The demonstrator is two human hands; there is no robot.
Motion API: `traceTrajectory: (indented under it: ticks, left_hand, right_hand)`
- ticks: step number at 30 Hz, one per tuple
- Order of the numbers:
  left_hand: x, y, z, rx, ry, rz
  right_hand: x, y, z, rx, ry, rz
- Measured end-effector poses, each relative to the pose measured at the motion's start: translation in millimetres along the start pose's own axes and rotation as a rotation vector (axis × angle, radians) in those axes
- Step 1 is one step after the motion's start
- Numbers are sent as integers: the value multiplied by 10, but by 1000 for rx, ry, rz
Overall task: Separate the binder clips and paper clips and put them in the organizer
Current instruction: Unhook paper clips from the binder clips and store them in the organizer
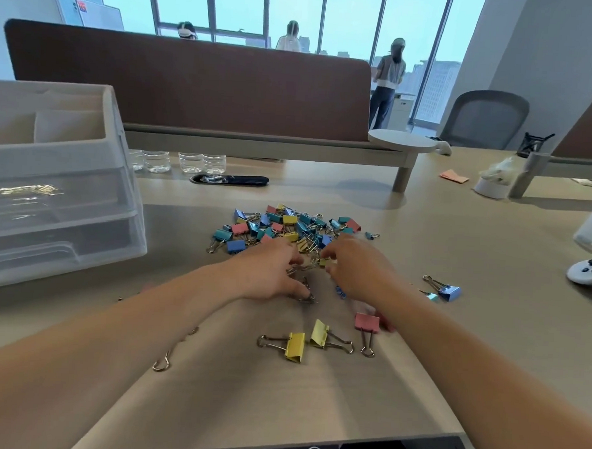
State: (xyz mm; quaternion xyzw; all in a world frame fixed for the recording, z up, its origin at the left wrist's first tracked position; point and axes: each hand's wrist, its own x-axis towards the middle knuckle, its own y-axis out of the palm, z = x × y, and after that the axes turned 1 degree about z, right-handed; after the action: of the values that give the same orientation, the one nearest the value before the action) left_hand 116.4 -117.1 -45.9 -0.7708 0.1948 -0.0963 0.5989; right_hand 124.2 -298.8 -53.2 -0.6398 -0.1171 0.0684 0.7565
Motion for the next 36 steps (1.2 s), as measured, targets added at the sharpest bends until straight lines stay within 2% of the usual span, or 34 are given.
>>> traceTrajectory:
  ticks: [7,17,23,28,36]
  left_hand:
    - [73,66,-24,86,72,51]
    - [-21,61,18,74,135,26]
    - [-116,51,61,39,121,-12]
    - [-149,19,62,-3,82,-64]
    - [-204,-91,106,-48,-3,-186]
  right_hand:
    - [137,12,51,-79,9,33]
    - [79,51,11,-81,-55,-70]
    - [93,-96,21,171,22,-134]
    - [100,-159,89,398,53,-94]
    - [38,-272,302,223,-66,-26]
